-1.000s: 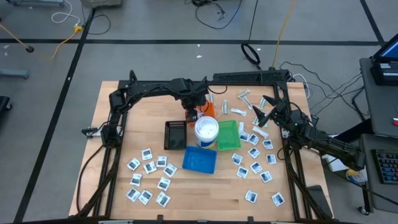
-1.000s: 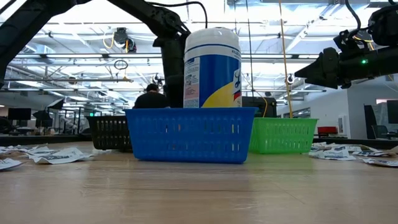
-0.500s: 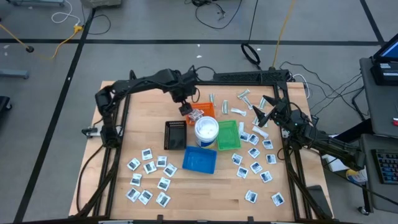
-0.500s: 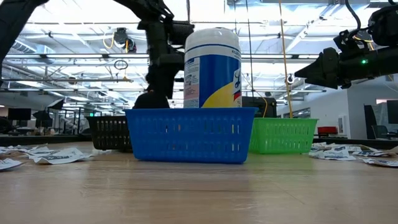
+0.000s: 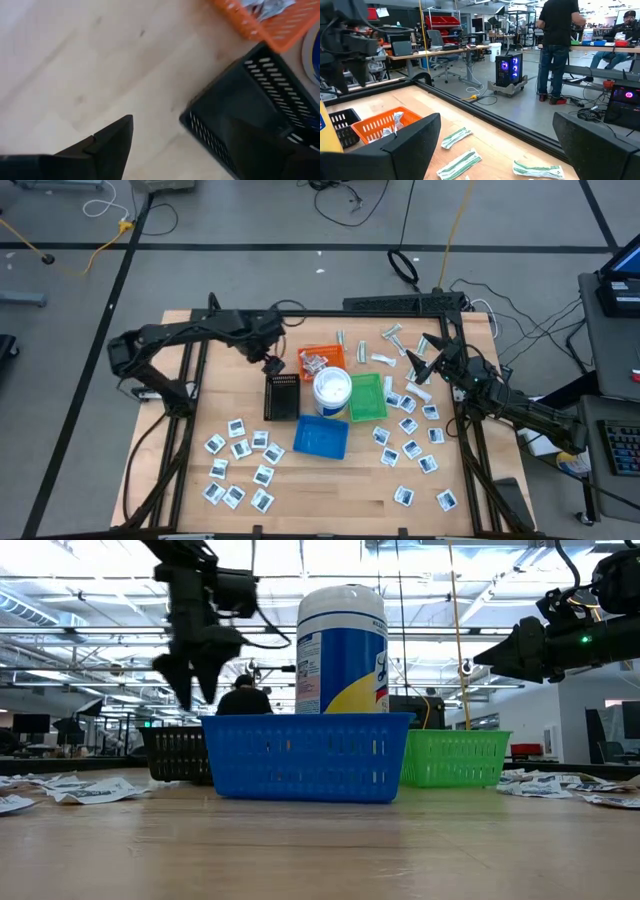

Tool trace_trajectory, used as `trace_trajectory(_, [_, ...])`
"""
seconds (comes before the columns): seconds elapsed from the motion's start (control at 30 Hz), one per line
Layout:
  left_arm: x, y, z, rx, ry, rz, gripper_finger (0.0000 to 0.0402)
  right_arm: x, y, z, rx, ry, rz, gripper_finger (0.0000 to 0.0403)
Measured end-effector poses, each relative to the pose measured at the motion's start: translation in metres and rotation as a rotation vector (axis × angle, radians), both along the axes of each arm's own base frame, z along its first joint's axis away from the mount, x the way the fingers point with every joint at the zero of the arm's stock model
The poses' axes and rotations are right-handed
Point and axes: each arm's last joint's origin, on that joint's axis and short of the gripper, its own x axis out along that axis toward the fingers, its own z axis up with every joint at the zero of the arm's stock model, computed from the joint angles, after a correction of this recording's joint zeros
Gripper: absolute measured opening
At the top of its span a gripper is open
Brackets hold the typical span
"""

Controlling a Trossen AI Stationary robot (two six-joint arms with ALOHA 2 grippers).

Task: Pick & Place First Aid Supplies
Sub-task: Put the gray towelette pack into the black bin

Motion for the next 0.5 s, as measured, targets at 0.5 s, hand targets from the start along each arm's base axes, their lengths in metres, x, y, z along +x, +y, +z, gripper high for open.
trace_trajectory(0.5, [-0.063, -0.067, -0.027, -0.196, 0.026, 0.318, 0.0306, 0.000, 0.000, 0.000, 0.000, 0.001, 0.000, 0.0380])
